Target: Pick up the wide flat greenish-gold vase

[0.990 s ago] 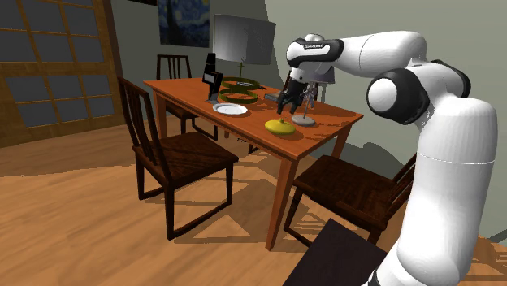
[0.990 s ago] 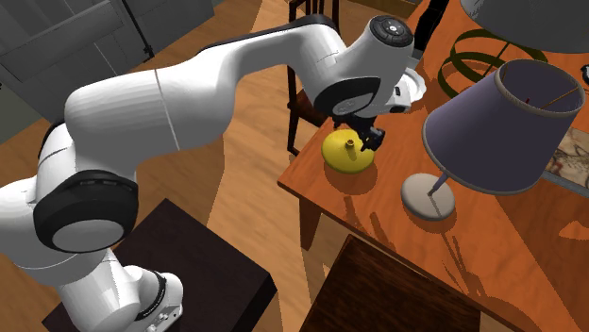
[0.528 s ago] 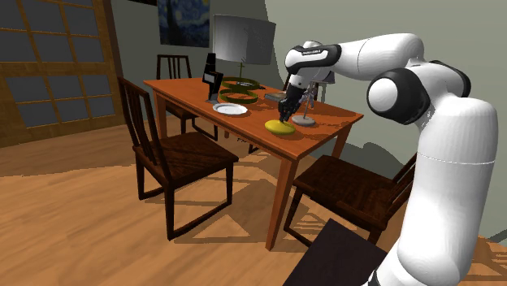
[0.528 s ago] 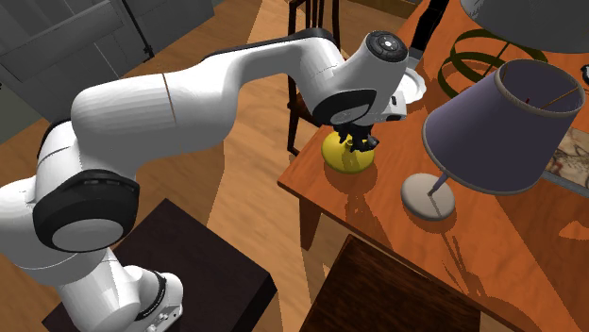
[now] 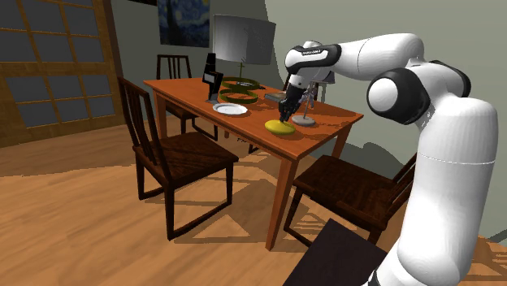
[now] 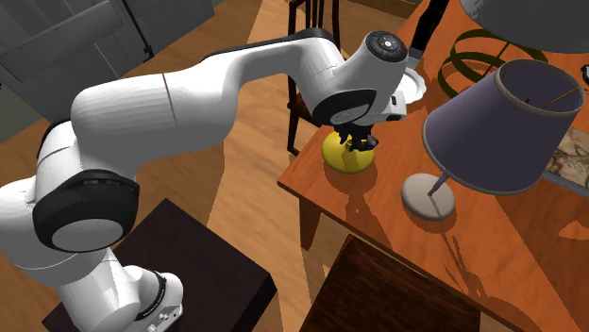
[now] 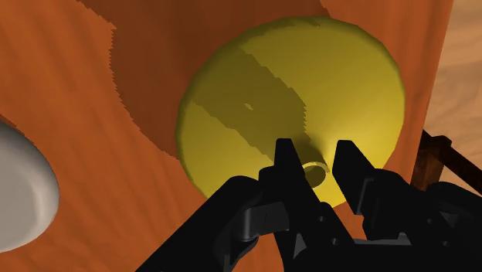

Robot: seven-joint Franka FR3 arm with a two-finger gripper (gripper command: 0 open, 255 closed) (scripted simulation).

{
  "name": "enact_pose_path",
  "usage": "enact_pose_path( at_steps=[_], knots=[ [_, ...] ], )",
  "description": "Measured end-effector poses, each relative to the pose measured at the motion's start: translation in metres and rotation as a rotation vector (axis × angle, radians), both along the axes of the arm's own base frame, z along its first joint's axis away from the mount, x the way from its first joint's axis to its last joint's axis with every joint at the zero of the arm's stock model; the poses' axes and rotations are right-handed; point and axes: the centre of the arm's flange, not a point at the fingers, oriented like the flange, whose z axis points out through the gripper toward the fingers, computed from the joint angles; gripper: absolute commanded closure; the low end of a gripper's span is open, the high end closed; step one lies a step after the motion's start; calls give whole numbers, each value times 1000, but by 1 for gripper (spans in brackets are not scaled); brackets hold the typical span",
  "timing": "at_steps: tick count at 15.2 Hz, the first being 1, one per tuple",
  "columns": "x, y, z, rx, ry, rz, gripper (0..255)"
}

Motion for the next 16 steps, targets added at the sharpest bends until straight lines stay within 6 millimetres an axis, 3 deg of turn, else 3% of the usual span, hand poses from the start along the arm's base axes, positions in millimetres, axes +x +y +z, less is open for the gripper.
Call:
enact_pose_path(
  at_steps=[16],
  knots=[
    [0, 0, 77, 0, 1, 0, 255]
  ],
)
